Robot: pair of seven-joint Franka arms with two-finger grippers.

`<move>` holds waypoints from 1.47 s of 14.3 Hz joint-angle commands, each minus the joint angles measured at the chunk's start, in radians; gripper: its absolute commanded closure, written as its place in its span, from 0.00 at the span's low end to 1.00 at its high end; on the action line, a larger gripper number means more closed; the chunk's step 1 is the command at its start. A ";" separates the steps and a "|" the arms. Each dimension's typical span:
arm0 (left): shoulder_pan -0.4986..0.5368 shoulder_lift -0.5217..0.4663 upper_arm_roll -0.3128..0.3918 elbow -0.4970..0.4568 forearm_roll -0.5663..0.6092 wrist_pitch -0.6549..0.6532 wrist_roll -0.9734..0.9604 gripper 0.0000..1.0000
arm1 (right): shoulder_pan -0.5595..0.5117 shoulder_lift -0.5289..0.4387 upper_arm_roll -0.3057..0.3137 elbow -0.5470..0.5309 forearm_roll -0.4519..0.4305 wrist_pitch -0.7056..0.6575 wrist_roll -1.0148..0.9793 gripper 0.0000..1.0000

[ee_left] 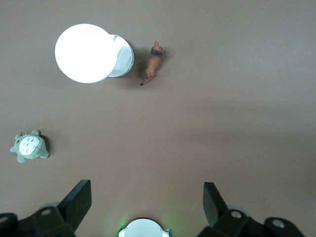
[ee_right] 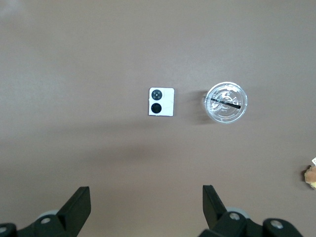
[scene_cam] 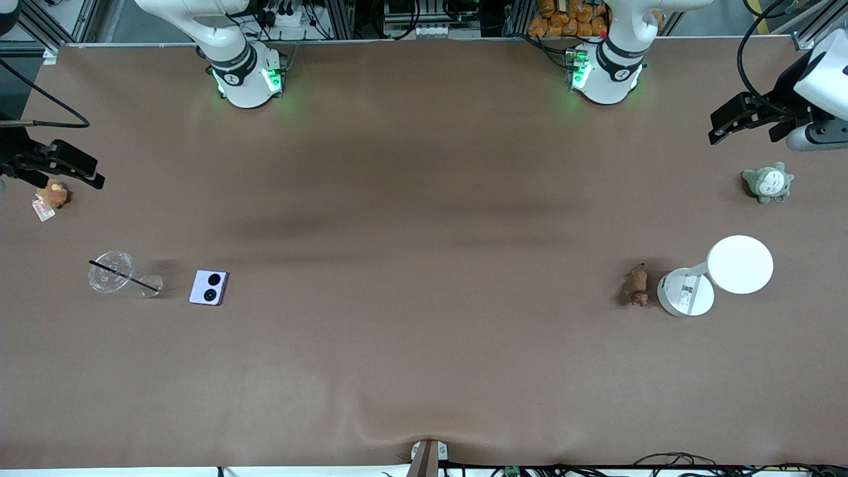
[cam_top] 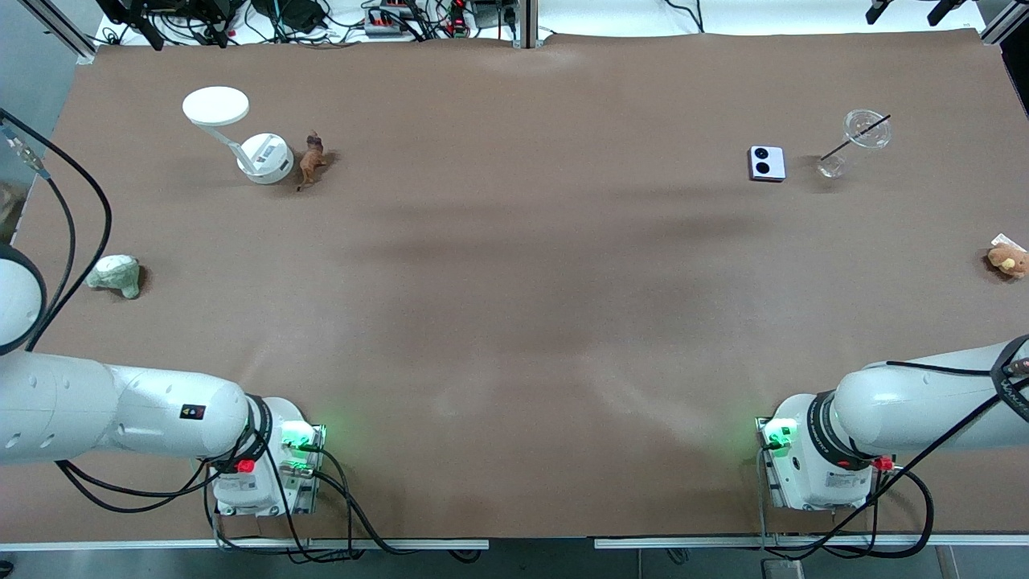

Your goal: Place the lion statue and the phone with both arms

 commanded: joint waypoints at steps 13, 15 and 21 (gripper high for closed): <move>0.006 -0.007 0.001 -0.003 -0.007 -0.002 0.010 0.00 | -0.023 -0.001 0.006 0.055 -0.006 -0.090 0.017 0.00; 0.006 -0.004 0.001 -0.002 -0.005 -0.002 0.010 0.00 | -0.023 -0.001 0.006 0.061 -0.004 -0.090 0.015 0.00; 0.005 0.018 0.000 0.018 -0.005 0.000 0.010 0.00 | -0.023 -0.001 0.006 0.061 -0.004 -0.092 0.015 0.00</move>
